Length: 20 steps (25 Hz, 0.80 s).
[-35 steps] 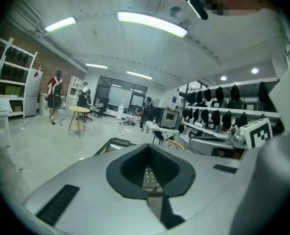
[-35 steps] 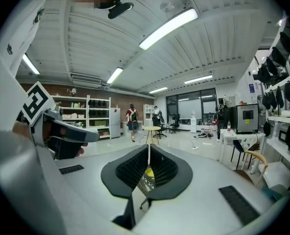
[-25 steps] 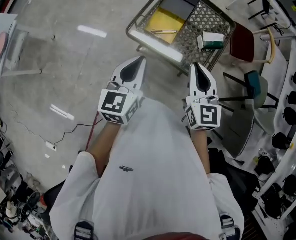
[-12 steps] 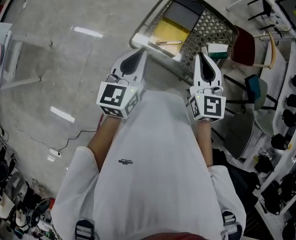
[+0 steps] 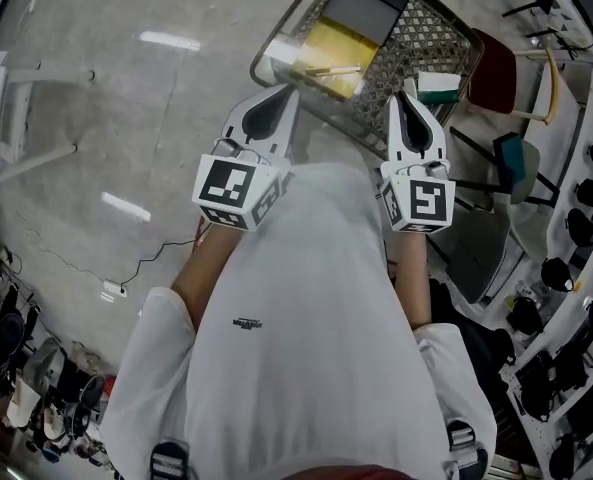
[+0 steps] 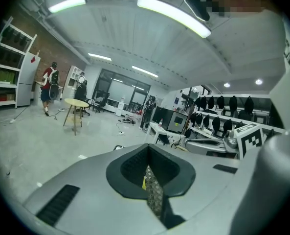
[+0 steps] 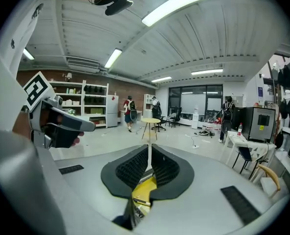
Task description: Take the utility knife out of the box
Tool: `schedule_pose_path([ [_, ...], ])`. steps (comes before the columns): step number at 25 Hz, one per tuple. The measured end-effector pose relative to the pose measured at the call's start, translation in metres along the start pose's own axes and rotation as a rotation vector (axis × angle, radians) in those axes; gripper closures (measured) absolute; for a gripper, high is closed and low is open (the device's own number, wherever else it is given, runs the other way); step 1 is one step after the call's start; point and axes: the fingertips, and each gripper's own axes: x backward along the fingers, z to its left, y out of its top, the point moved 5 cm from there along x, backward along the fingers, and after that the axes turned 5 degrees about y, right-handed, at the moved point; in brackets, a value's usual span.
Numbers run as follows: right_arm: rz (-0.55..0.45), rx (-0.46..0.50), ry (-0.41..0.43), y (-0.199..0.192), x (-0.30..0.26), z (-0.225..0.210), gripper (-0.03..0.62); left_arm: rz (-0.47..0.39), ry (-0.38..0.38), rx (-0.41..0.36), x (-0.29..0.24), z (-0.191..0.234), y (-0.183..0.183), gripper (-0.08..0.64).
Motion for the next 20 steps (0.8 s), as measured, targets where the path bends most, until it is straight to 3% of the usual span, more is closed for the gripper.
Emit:
schedule_pose_path([
  [17, 0.127, 0.005, 0.192, -0.055, -0.076, -0.008, 0.591, 0.066, 0.08, 0.001, -0.042, 0.022, -0.017, 0.558],
  [20, 0.154, 0.02, 0.233, -0.066, -0.09, -0.01, 0.564, 0.092, 0.086, 0.003, -0.054, 0.025, -0.027, 0.558],
])
